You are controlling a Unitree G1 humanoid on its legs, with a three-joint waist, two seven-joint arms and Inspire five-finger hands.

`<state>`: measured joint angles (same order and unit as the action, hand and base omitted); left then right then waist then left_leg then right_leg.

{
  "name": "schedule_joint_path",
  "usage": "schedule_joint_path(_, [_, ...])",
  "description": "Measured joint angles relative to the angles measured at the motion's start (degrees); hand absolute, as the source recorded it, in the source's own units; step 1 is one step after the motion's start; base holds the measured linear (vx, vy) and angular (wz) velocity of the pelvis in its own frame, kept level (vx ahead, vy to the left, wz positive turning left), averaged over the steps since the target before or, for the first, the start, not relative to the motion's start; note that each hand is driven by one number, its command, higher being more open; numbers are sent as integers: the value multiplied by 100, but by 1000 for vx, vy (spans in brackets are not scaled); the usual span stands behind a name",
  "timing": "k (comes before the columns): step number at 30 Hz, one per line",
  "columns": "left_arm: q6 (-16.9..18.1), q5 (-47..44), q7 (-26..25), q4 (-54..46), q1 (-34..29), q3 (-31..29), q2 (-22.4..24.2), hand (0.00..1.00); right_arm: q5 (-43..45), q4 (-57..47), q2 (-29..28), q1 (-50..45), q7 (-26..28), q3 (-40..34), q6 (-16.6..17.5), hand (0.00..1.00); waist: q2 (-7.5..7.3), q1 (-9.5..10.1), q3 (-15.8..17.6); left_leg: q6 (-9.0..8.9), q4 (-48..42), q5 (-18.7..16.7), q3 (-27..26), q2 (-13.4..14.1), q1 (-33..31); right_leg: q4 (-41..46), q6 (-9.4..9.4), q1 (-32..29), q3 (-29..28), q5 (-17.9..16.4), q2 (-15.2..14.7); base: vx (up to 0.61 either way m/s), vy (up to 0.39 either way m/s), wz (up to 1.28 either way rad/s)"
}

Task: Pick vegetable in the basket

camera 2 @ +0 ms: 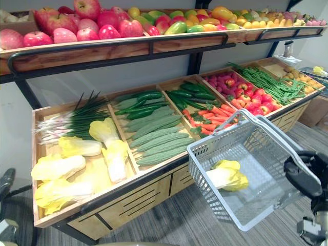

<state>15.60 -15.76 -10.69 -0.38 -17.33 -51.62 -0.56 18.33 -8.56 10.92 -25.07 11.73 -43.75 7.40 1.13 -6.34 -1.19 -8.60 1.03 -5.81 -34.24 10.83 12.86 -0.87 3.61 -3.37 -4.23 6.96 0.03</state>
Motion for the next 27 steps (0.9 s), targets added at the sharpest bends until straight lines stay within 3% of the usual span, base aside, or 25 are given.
schedule_joint_path(5, [-12,210,-619,313,-262,-117,358,100,-5,-1,-611,-384,-448,278,-13,0,59,156,-40,-19,-295,-181,22,119,-35,110,-9,53,90,-108,6,2,-21,6])
schedule_joint_path(9, [-45,226,-896,1401,-360,-94,595,100,1,107,-1173,-745,-732,851,-16,0,109,277,-52,-19,-573,-325,100,209,-176,166,-15,46,204,-174,-11,3,-14,10])
schedule_joint_path(11, [-222,-241,-880,2759,-378,-94,611,100,232,744,-1431,-766,-992,1243,-16,0,92,312,-61,-23,-683,-396,143,264,-220,216,-24,48,275,-244,-12,18,-15,15])
schedule_joint_path(17, [-533,-485,-738,4558,-376,-28,676,100,464,2823,-1760,-429,-1610,1423,-1,0,9,471,-110,-30,-736,-442,205,313,-270,329,-28,30,405,-394,-15,43,-9,11])
schedule_joint_path(21, [-626,-575,-392,5244,-246,340,652,100,1070,4490,-1697,-130,-1658,1540,16,0,65,604,-103,-32,-710,-444,205,304,-250,377,-14,57,488,-481,-48,49,1,8])
schedule_joint_path(27, [-621,-376,-39,5357,105,1059,597,100,1199,5322,-1554,226,-1595,1406,16,0,107,603,-80,-47,-587,-413,212,273,-97,440,-21,146,533,-555,-61,-1,-3,5])
